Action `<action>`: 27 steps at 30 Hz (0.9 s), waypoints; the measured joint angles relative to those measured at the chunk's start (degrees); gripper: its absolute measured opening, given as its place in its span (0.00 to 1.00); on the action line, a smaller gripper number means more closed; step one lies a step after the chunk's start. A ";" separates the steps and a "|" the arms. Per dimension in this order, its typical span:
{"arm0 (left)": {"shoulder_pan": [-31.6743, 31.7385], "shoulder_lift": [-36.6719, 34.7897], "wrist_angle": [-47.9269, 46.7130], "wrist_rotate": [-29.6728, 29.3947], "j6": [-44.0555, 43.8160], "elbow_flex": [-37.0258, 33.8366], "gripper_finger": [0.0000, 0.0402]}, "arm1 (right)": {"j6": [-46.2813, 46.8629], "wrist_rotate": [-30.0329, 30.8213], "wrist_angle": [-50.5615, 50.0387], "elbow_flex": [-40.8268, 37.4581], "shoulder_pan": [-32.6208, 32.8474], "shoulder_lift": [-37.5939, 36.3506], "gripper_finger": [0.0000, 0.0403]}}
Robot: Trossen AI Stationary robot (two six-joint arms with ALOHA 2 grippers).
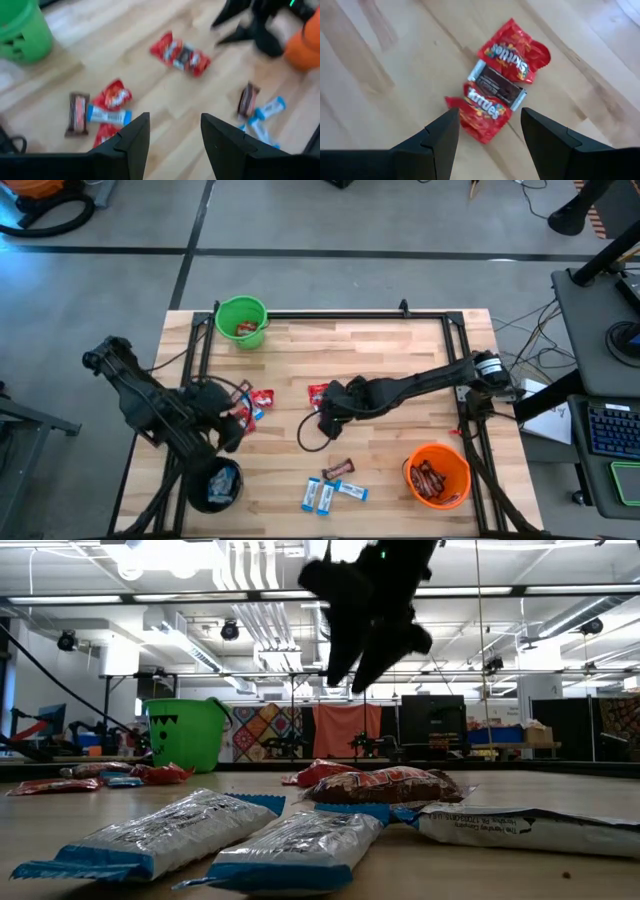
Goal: Sort candy
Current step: Put the red candy into the green bucket
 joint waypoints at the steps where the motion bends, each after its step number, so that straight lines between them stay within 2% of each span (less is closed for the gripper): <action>1: 0.23 -0.49 -0.01 -1.17 0.03 0.00 0.40 | -1.51 0.05 0.03 0.00 0.00 0.86 0.50; 7: 2.14 -2.26 -0.09 -3.14 1.45 0.00 0.40 | -14.95 0.40 0.64 -0.02 0.00 4.73 0.50; 11: 3.44 -3.33 -0.14 -3.17 2.37 0.00 0.40 | -26.65 -3.67 1.06 -0.02 -0.15 5.21 0.50; 15: 4.08 -4.22 -0.15 -3.14 2.96 0.00 0.40 | -39.65 -4.27 2.56 -0.02 0.13 5.21 0.50; 18: 4.13 -4.81 -0.14 -3.20 3.76 0.00 0.40 | -42.28 -5.37 3.69 -0.02 0.14 5.21 0.50; 22: 4.13 -4.89 -0.13 -3.25 4.44 0.00 0.40 | -41.96 -9.78 3.59 -0.17 -0.29 5.29 0.50; 27: 4.11 -4.16 -0.09 -4.54 7.03 0.00 0.40 | -41.46 -9.87 3.62 -0.24 -0.50 5.58 0.50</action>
